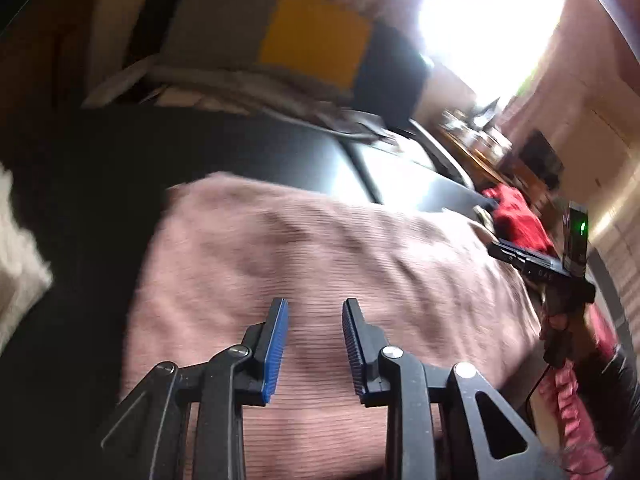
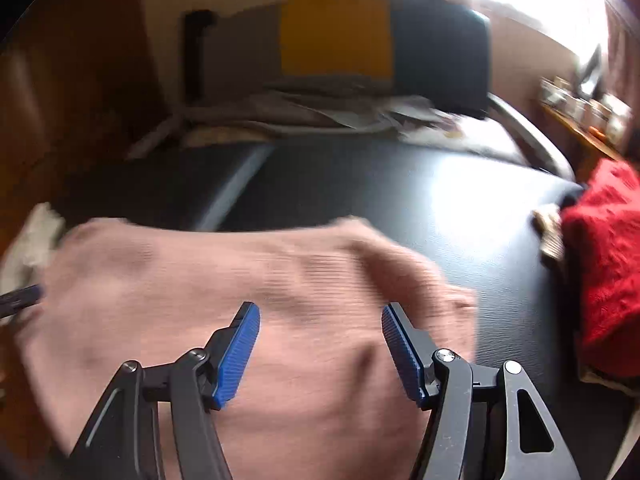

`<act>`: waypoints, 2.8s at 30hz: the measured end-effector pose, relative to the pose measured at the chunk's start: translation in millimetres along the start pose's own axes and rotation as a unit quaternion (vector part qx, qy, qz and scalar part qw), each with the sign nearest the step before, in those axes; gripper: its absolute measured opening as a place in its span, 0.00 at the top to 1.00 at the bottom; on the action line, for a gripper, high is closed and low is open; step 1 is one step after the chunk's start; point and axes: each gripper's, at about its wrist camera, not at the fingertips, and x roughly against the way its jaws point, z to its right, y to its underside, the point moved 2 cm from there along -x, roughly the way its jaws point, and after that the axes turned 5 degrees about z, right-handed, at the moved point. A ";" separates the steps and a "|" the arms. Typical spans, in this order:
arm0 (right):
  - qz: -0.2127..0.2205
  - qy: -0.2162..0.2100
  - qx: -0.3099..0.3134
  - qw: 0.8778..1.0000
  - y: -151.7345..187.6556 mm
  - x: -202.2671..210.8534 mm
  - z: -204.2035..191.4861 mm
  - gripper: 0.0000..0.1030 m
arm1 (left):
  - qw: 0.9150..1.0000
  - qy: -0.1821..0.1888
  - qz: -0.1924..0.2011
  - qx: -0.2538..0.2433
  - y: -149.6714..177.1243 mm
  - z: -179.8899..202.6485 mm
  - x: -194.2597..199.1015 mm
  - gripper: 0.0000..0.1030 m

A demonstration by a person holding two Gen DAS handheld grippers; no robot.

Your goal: Fold clothes

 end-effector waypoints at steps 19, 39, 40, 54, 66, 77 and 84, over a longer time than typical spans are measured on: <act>-0.028 -0.006 0.017 0.999 133.0 90.2 -41.2 0.14 | 0.999 -0.027 -0.019 -0.016 93.6 37.8 37.5 0.73; 0.023 0.001 -0.070 0.997 102.6 90.8 11.8 0.08 | 0.995 -0.083 0.029 0.050 92.1 -25.7 52.1 0.66; 0.022 0.013 -0.053 0.998 102.3 89.0 6.6 0.07 | 0.995 -0.080 0.030 0.055 90.7 -25.9 53.0 0.66; 0.012 -0.032 0.035 0.999 26.6 77.3 -44.0 0.00 | 0.993 0.020 0.025 0.117 13.0 -103.0 56.3 0.48; 0.001 -0.099 -0.037 0.994 32.3 25.4 10.0 0.00 | 0.967 0.167 -0.087 0.170 -6.6 -141.2 -35.0 0.46; 0.012 -0.109 -0.049 0.993 28.6 20.1 14.1 0.00 | 0.974 0.115 -0.109 0.161 -21.0 -124.9 -50.3 0.85; -0.044 -0.142 0.005 0.989 16.3 32.7 -2.8 0.00 | 0.981 0.072 -0.095 0.153 -52.2 -133.1 -28.5 0.86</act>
